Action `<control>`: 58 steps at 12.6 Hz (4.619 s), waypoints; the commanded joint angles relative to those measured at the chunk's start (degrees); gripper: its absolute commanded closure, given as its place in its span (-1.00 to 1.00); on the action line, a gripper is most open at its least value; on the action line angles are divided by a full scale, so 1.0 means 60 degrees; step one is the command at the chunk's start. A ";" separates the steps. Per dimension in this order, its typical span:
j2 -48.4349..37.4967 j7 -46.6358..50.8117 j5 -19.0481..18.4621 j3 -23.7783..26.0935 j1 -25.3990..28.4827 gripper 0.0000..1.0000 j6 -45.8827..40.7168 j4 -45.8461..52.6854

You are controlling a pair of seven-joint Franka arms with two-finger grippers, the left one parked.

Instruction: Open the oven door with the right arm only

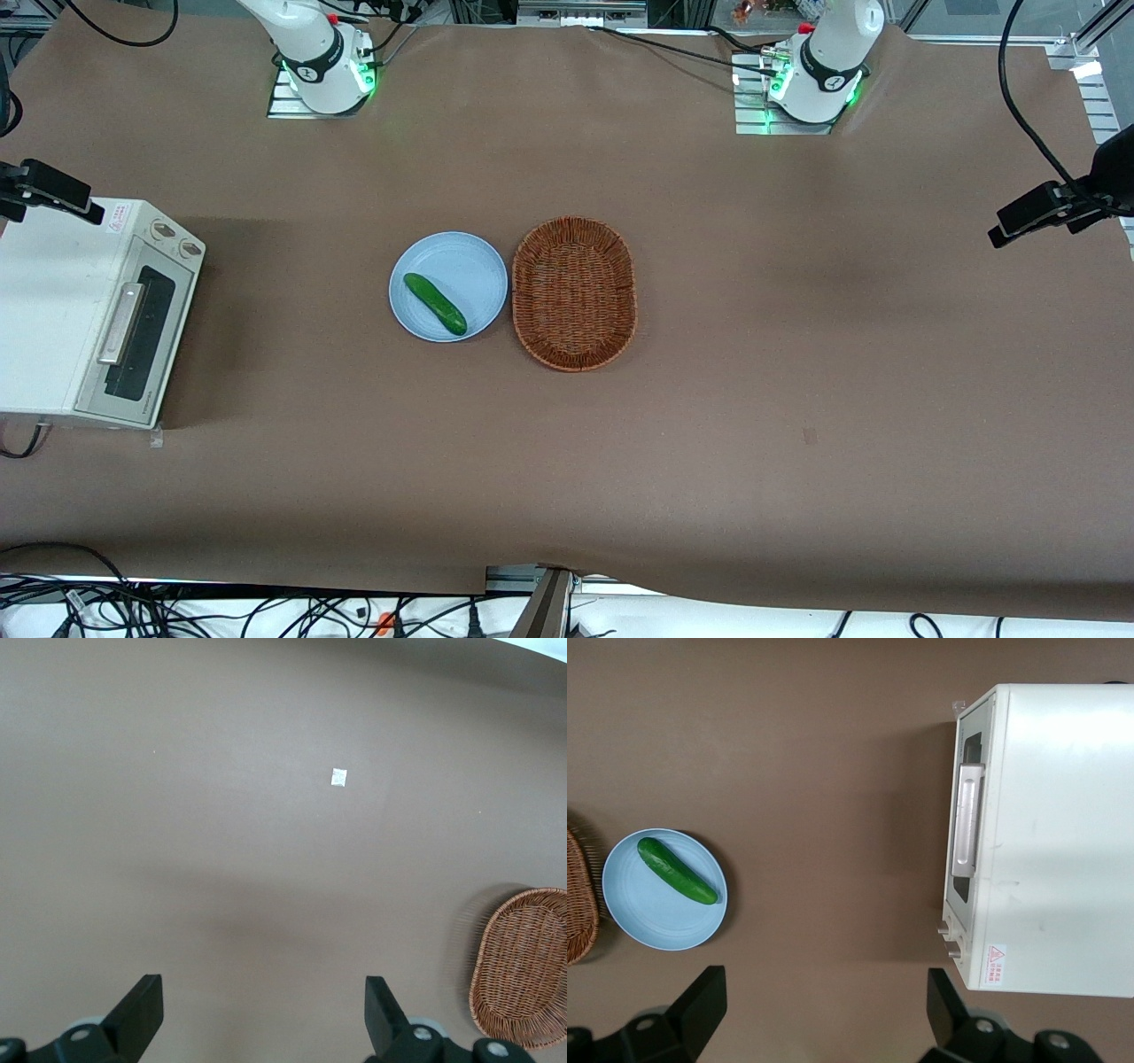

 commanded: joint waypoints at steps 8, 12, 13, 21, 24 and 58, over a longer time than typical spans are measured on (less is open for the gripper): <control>-0.0038 -0.0066 -0.0126 0.0239 0.0061 -1.00 -0.0533 0.0060; 0.0108 -0.0051 -0.0256 0.0239 0.0324 -1.00 -0.0869 -0.0028; 0.0109 -0.0066 -0.0431 0.0239 0.0412 -1.00 -0.0913 -0.0028; 0.0547 -0.0081 -0.0521 0.0239 0.0662 -1.00 -0.1646 -0.0291; 0.1044 -0.0080 -0.0536 0.0239 0.0735 -0.60 -0.1602 -0.0512; 0.4576 -0.6292 -0.5080 0.0136 0.0354 1.00 0.1737 -0.0761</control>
